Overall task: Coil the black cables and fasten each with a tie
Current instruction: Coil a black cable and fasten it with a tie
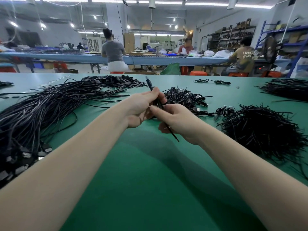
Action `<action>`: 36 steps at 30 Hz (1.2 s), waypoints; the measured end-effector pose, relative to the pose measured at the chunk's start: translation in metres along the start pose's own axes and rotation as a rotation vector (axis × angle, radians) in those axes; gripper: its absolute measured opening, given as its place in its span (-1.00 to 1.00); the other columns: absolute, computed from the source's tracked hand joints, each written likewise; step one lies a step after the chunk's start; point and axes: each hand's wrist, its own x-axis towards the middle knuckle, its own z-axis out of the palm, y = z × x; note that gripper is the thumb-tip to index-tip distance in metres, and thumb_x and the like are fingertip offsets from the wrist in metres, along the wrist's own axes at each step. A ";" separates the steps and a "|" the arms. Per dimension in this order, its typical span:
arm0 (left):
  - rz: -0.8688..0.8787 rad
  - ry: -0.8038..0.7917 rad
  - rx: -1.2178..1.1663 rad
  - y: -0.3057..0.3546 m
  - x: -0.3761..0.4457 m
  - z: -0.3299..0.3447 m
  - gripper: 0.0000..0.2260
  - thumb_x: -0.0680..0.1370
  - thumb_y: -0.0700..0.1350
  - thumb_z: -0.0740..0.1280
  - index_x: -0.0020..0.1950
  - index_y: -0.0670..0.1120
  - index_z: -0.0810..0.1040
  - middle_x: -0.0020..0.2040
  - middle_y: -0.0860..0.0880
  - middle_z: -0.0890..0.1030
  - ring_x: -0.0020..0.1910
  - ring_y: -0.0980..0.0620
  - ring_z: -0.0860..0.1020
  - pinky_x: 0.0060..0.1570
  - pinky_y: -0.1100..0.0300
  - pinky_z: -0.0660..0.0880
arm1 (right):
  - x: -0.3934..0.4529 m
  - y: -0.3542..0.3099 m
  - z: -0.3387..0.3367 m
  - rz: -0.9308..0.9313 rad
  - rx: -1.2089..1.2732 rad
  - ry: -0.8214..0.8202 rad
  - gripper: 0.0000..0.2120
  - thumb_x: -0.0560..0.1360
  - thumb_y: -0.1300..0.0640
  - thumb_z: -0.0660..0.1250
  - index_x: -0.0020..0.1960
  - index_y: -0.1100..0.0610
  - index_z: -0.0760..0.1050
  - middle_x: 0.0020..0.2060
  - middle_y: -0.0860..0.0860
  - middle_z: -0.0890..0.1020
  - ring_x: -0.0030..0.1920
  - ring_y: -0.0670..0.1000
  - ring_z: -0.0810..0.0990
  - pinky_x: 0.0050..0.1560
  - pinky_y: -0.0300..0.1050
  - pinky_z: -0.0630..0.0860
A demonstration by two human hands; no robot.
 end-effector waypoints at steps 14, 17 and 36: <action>0.153 0.319 0.649 -0.025 0.008 0.002 -0.53 0.54 0.23 0.27 -0.09 -0.20 0.63 -0.18 -0.05 0.65 -0.09 -0.04 0.65 -0.05 0.10 0.59 | 0.006 0.028 -0.008 0.127 -0.877 0.175 -0.66 0.64 -0.05 -0.05 -0.28 0.01 0.21 -0.12 0.05 0.46 -0.08 0.15 0.47 -0.03 0.01 0.44; 0.628 0.494 1.008 -0.035 0.008 -0.011 -0.69 0.55 0.03 0.35 0.21 -0.10 0.54 0.04 -0.01 0.60 0.05 -0.04 0.56 0.07 0.09 0.47 | 0.008 0.034 -0.012 0.186 -0.867 0.152 -0.65 0.65 -0.05 -0.04 -0.28 0.02 0.20 -0.08 0.08 0.49 -0.07 0.15 0.45 0.02 0.02 0.44; 0.750 0.137 1.888 -0.072 0.010 -0.013 -0.82 0.65 -0.09 0.04 0.12 -0.10 0.39 0.06 -0.07 0.55 0.03 -0.12 0.56 -0.16 0.12 0.24 | 0.008 0.036 -0.024 0.058 -0.933 -0.134 -0.62 0.60 -0.21 -0.03 -0.19 0.04 0.27 -0.26 -0.04 0.42 -0.20 0.03 0.43 -0.16 -0.01 0.33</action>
